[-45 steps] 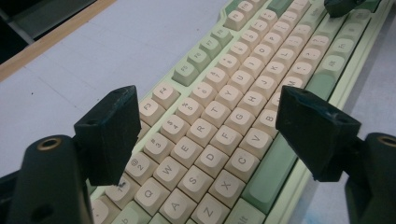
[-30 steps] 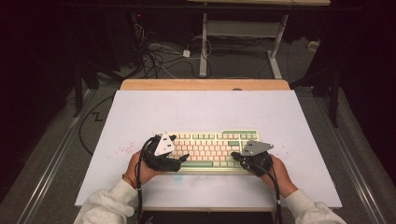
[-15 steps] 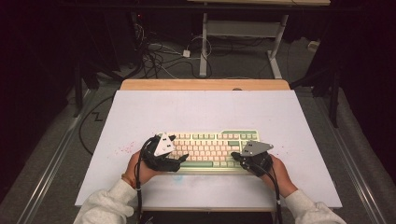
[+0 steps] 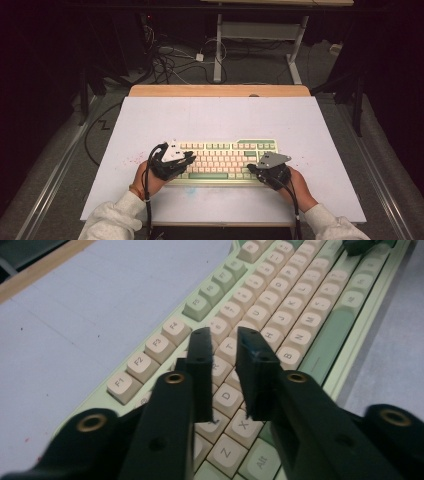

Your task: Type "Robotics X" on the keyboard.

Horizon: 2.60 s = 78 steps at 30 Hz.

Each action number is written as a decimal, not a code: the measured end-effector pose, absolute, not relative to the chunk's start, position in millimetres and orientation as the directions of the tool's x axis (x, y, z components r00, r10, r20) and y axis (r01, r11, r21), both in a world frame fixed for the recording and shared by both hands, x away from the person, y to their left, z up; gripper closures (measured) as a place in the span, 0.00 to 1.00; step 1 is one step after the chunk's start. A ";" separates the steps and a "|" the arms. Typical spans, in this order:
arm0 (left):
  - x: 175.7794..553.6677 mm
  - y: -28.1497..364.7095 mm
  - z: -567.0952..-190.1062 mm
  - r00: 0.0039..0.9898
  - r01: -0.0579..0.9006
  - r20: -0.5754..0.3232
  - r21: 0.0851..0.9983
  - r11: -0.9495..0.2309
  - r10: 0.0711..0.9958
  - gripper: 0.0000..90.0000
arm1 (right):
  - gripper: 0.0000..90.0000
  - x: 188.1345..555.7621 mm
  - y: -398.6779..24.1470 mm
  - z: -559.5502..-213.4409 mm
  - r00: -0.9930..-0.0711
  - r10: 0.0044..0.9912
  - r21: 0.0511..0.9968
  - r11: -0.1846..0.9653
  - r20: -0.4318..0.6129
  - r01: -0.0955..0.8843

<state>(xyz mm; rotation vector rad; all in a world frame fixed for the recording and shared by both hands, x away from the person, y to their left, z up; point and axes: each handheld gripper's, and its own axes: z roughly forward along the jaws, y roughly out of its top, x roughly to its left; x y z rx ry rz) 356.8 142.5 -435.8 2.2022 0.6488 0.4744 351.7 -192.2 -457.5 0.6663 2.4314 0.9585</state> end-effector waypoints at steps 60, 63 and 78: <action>377.8 119.6 -435.7 0.800 0.308 0.166 0.711 -0.632 0.576 0.97 | 1.00 348.0 -194.3 -449.9 -0.778 0.581 0.737 0.630 -0.239 0.244; 374.9 123.6 -432.1 0.796 0.295 0.174 0.725 -0.622 0.580 0.97 | 1.00 346.8 -197.1 -443.8 -0.772 0.590 0.755 0.611 -0.236 0.237; 358.1 140.0 -427.4 0.775 0.225 0.238 0.762 -0.607 0.585 0.84 | 1.00 339.3 -210.5 -426.7 -0.753 0.614 0.794 0.569 -0.238 0.213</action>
